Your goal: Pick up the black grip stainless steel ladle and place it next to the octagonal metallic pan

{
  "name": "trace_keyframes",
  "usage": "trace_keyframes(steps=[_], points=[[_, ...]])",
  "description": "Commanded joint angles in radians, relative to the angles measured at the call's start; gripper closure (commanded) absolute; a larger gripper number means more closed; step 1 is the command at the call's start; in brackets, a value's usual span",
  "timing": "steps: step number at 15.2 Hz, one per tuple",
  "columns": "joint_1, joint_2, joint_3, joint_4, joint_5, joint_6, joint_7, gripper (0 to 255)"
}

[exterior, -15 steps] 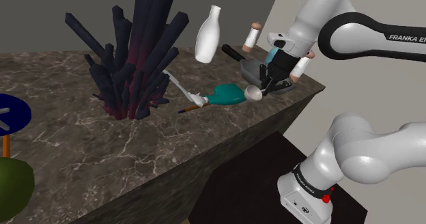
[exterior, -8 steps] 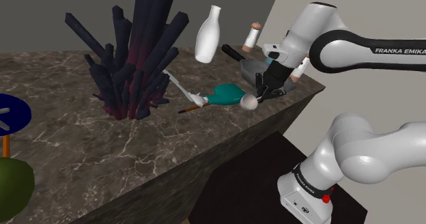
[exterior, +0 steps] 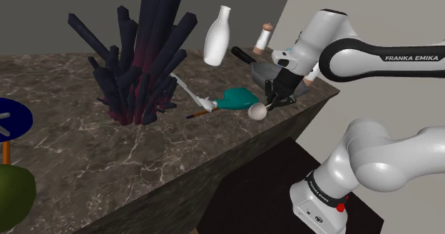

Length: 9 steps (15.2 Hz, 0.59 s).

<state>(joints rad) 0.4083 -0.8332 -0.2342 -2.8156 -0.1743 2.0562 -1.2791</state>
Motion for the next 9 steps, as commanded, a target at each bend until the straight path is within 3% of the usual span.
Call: trace_keyframes(steps=[1,2,7,9], points=[[0.000,0.000,0.000,0.000,-0.001,0.000,0.000,255],[0.000,0.000,0.000,0.000,-0.001,0.000,0.000,0],[0.000,0.000,0.000,0.000,-0.001,0.000,0.000,0],[0.003,-0.027,0.011,0.054,0.010,-0.080,-0.001,0]])
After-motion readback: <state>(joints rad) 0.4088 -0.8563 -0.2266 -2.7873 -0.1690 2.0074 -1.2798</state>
